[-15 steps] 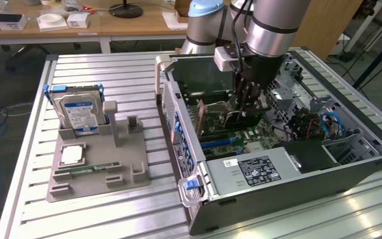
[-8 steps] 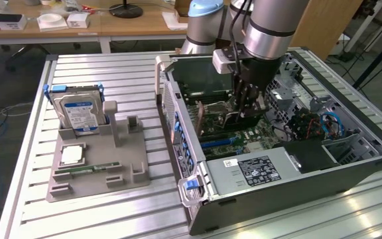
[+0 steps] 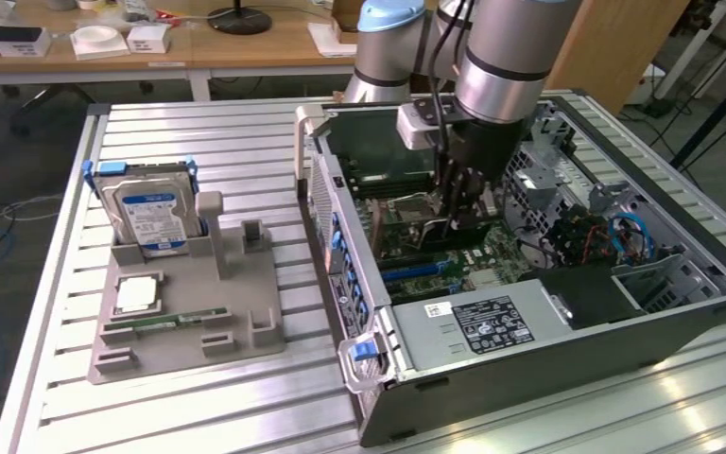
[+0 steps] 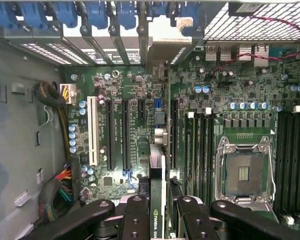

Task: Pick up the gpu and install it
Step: 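Insert the gpu into the slot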

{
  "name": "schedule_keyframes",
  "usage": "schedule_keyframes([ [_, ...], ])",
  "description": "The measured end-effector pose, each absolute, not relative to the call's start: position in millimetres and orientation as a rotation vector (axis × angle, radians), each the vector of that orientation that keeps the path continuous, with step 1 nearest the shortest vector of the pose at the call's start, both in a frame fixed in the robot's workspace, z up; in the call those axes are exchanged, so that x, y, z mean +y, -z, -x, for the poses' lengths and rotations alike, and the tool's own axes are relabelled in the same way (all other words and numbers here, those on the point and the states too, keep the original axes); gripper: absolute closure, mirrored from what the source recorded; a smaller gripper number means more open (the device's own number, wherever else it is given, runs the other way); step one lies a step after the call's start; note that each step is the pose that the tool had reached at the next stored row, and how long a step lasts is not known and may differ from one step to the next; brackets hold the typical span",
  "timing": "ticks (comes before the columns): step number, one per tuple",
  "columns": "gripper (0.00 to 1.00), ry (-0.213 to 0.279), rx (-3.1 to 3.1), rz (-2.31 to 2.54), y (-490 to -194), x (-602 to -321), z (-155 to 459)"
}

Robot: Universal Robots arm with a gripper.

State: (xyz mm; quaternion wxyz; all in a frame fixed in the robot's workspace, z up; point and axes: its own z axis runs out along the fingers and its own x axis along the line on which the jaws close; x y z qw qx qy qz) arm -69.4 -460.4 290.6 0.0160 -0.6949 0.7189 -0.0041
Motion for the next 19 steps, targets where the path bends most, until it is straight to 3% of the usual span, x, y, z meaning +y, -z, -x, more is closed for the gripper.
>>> schedule_keyframes([
  [19, 0.74, 0.028, 2.244, 2.17, -274, -461, 79],
])
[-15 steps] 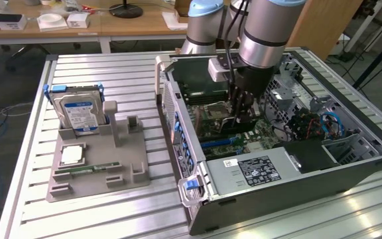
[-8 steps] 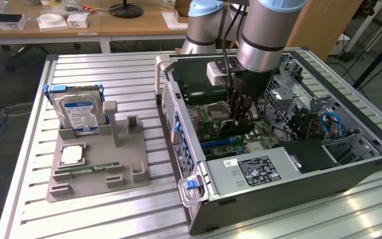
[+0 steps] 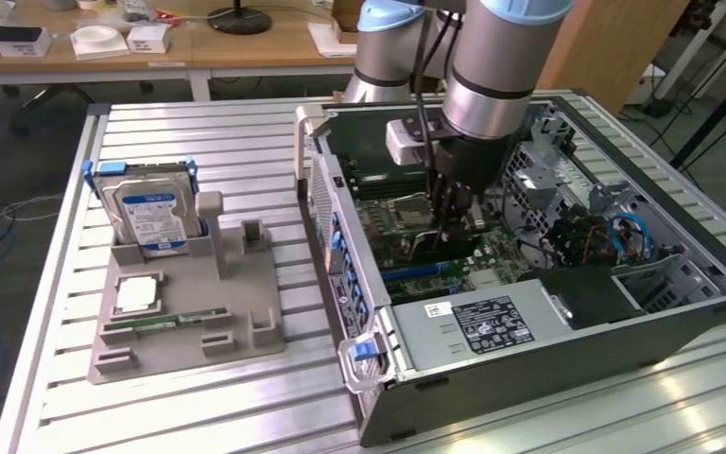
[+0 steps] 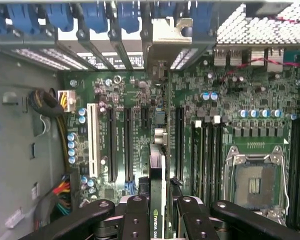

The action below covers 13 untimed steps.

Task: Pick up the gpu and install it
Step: 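Insert the gpu into the slot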

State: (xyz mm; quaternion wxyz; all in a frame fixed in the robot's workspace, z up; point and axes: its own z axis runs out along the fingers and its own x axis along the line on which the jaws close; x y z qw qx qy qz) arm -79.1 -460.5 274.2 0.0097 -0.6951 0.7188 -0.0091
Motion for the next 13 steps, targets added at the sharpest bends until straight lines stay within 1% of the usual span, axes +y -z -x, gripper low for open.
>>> schedule_keyframes([
  [13, 0.74, 0.029, 2.244, 2.17, -269.6, -458.2, 84.6],
])
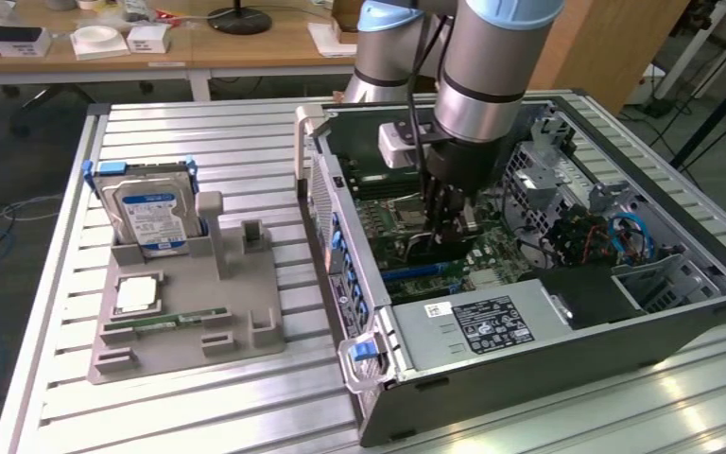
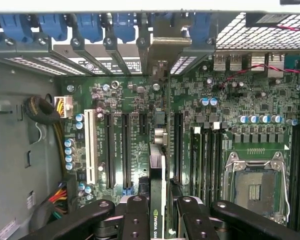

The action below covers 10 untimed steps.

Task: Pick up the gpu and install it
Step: 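Insert the gpu into the slot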

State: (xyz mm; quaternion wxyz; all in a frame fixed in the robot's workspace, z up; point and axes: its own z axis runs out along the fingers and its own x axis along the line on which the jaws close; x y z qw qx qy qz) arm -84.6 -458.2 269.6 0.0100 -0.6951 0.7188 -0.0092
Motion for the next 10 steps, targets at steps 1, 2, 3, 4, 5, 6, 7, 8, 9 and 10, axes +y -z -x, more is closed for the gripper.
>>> schedule_keyframes([
  [1, 0.74, 0.029, 2.244, 2.17, -269.2, -458.1, 84.9],
  [2, 0.74, 0.029, 2.244, 2.17, -269.2, -458.1, 84.9],
  [3, 0.74, 0.029, 2.244, 2.17, -269.1, -458.1, 84.9],
  [4, 0.74, 0.029, 2.244, 2.17, -268.5, -458.0, 84.9],
  [5, 0.74, 0.029, 2.244, 2.17, -267.5, -458.0, 84.9],
  [6, 0.74, 0.029, 2.244, 2.17, -266.7, -458.0, 84.9],
  [7, 0.74, 0.029, 2.244, 2.17, -265.8, -458.0, 84.9],
  [8, 0.74, 0.029, 2.244, 2.17, -265.1, -458.0, 84.9],
  [9, 0.74, 0.029, 2.244, 2.17, -264.4, -458.0, 84.9],
  [10, 0.74, 0.029, 2.244, 2.17, -263.8, -458.0, 84.9],
])
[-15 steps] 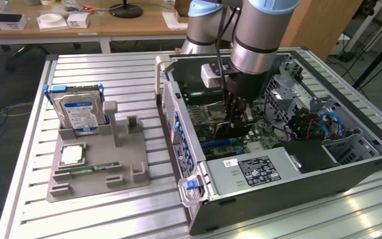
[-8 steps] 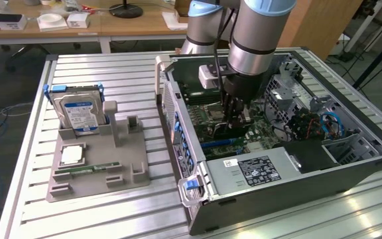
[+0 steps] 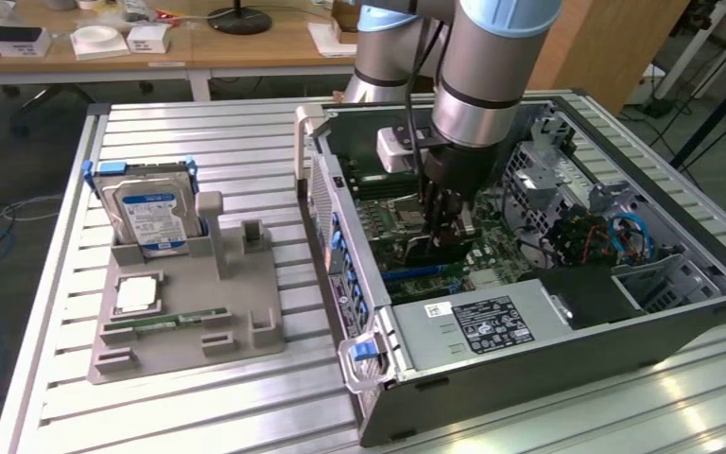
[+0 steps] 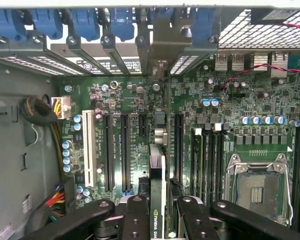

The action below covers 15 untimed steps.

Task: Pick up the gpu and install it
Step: 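Insert the gpu into the slot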

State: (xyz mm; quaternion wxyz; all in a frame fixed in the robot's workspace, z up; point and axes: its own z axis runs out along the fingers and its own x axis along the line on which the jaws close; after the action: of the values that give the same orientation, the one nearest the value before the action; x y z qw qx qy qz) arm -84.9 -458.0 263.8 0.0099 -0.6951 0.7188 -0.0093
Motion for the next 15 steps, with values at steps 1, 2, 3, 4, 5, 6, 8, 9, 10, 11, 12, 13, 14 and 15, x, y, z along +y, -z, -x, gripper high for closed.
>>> schedule_keyframes([
  [1, 0.74, 0.029, 2.244, 2.17, -263.4, -458.1, 84.9],
  [2, 0.74, 0.029, 2.244, 2.17, -263.1, -458.1, 84.9],
  [3, 0.74, 0.029, 2.244, 2.17, -262.5, -458.0, 84.9],
  [4, 0.74, 0.029, 2.244, 2.17, -261.9, -458.0, 84.9],
  [5, 0.74, 0.029, 2.244, 2.17, -261.3, -458.0, 84.9],
  [6, 0.74, 0.029, 2.244, 2.17, -260.9, -458.0, 84.9],
  [8, 0.74, 0.029, 2.244, 2.17, -260.8, -458.1, 84.9],
  [9, 0.74, 0.029, 2.244, 2.17, -260.8, -458.1, 84.9],
  [10, 0.74, 0.029, 2.244, 2.17, -260.1, -458.0, 84.9],
  [11, 0.74, 0.029, 2.244, 2.17, -259.4, -458.0, 84.9],
  [12, 0.74, 0.029, 2.244, 2.17, -258.6, -458.0, 84.9],
  [13, 0.74, 0.029, 2.244, 2.17, -257.9, -458.0, 84.9],
  [14, 0.74, 0.029, 2.244, 2.17, -257.3, -458.0, 84.9],
  [15, 0.74, 0.029, 2.244, 2.17, -256.9, -458.1, 84.9],
])
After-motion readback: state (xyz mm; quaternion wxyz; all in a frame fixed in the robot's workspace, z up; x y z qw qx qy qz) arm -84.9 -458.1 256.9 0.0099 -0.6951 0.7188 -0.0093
